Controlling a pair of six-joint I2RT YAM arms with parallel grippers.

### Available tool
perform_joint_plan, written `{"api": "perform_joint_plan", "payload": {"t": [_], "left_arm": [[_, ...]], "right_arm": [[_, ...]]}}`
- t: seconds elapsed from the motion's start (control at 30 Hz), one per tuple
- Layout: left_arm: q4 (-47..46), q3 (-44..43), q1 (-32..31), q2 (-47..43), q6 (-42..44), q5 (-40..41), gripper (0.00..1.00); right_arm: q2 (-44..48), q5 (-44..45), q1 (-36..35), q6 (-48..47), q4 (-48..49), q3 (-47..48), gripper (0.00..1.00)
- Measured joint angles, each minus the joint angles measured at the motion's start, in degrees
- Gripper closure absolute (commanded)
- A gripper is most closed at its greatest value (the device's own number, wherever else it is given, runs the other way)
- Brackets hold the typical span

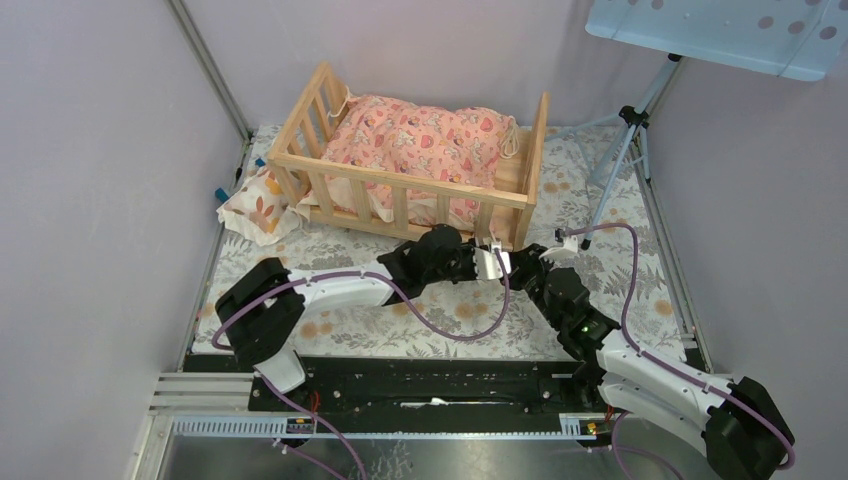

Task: Set up the pet bed
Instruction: Tie the ropes to the bed frame.

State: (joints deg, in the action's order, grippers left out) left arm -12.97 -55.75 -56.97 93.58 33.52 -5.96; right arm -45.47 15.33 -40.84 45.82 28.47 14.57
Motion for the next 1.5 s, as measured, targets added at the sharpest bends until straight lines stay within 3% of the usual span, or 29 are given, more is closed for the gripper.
{"api": "perform_joint_plan", "payload": {"t": [0.8, 1.1, 1.5], "left_arm": [[6.6, -3.3, 0.1, 4.3, 15.0, -3.5, 1.0], [7.6, -4.5, 0.5, 4.9, 17.8, -5.1, 1.0], [8.1, -5.4, 0.7, 6.0, 18.8, -7.1, 1.0]], "right_arm": [[-3.1, 0.0, 0.1, -0.4, -0.7, 0.0, 0.91], [-3.1, 0.2, 0.1, -0.5, -0.8, 0.0, 0.77], [0.7, 2.4, 0.4, -1.0, -4.2, 0.0, 0.47]]}}
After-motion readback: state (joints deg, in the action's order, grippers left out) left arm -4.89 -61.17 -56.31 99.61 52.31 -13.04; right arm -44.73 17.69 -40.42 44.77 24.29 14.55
